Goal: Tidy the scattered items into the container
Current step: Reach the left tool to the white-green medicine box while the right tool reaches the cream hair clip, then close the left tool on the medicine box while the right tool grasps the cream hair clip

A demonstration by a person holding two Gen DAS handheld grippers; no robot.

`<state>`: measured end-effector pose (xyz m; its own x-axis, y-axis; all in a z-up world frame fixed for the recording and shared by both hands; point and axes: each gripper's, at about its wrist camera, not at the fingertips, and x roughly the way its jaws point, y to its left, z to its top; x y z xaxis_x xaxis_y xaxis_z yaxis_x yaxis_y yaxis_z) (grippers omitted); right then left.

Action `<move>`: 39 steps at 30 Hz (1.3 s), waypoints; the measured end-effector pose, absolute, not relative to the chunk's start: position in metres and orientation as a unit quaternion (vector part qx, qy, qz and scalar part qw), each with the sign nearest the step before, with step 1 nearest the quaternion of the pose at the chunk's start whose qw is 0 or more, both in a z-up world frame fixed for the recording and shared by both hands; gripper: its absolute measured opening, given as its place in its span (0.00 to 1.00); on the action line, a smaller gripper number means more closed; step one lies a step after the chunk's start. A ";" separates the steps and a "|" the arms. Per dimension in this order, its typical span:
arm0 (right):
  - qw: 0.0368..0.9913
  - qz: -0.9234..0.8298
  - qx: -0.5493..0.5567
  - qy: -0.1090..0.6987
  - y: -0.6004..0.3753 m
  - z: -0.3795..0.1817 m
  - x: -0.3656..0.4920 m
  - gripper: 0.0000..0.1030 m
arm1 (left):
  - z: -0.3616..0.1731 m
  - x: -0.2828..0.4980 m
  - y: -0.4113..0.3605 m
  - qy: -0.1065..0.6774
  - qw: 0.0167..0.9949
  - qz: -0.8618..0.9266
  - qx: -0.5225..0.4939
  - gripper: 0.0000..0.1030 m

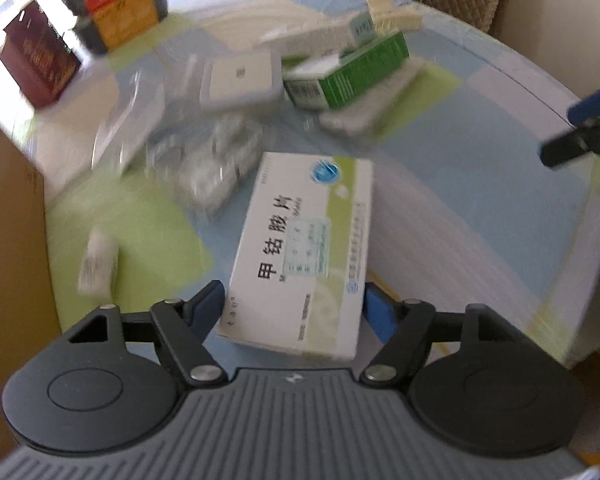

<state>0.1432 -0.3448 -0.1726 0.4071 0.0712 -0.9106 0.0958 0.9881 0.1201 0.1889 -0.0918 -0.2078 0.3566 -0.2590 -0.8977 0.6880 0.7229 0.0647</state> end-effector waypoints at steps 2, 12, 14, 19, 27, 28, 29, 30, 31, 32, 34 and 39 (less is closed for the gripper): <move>0.835 -0.007 0.077 0.545 -0.343 -0.173 0.143 1.00 | -0.206 0.186 -0.087 0.498 0.791 -0.291 0.204 0.66; 0.840 0.004 0.067 0.539 -0.340 -0.174 0.144 1.00 | -0.213 0.214 -0.111 0.493 0.808 -0.273 0.174 0.66; 0.842 0.018 0.066 0.535 -0.343 -0.176 0.147 1.00 | -0.212 0.212 -0.111 0.492 0.810 -0.269 0.172 0.65; 0.859 0.047 0.050 0.507 -0.369 -0.171 0.173 1.00 | -0.200 0.209 -0.097 0.483 0.825 -0.247 0.157 0.65; 0.877 0.131 -0.105 0.450 -0.400 -0.169 0.252 1.00 | -0.174 0.224 -0.085 0.476 0.839 -0.227 0.136 0.65; 0.874 0.138 -0.123 0.449 -0.403 -0.171 0.264 1.00 | -0.172 0.226 -0.084 0.476 0.840 -0.225 0.131 0.65; 0.872 0.142 -0.137 0.448 -0.405 -0.175 0.276 1.00 | -0.171 0.226 -0.083 0.476 0.841 -0.223 0.129 0.65; 0.870 0.146 -0.150 0.447 -0.406 -0.178 0.288 1.00 | -0.170 0.227 -0.083 0.477 0.841 -0.220 0.128 0.65; 0.868 0.150 -0.158 0.445 -0.407 -0.182 0.298 1.00 | -0.169 0.227 -0.082 0.478 0.842 -0.217 0.127 0.65; 0.867 0.153 -0.166 0.444 -0.408 -0.186 0.308 1.00 | -0.167 0.227 -0.081 0.478 0.843 -0.214 0.125 0.65; 0.866 0.159 -0.163 0.445 -0.411 -0.196 0.323 1.00 | -0.165 0.228 -0.077 0.480 0.843 -0.211 0.117 0.65; 0.864 0.164 -0.132 0.458 -0.410 -0.211 0.349 0.85 | -0.160 0.232 -0.072 0.481 0.846 -0.205 0.109 0.65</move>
<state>0.3491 -0.4101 -0.2108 0.5270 0.1624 -0.8342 -0.4041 0.9114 -0.0778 0.2317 -0.0716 -0.1605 0.4544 -0.2420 -0.8573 0.4506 0.8926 -0.0131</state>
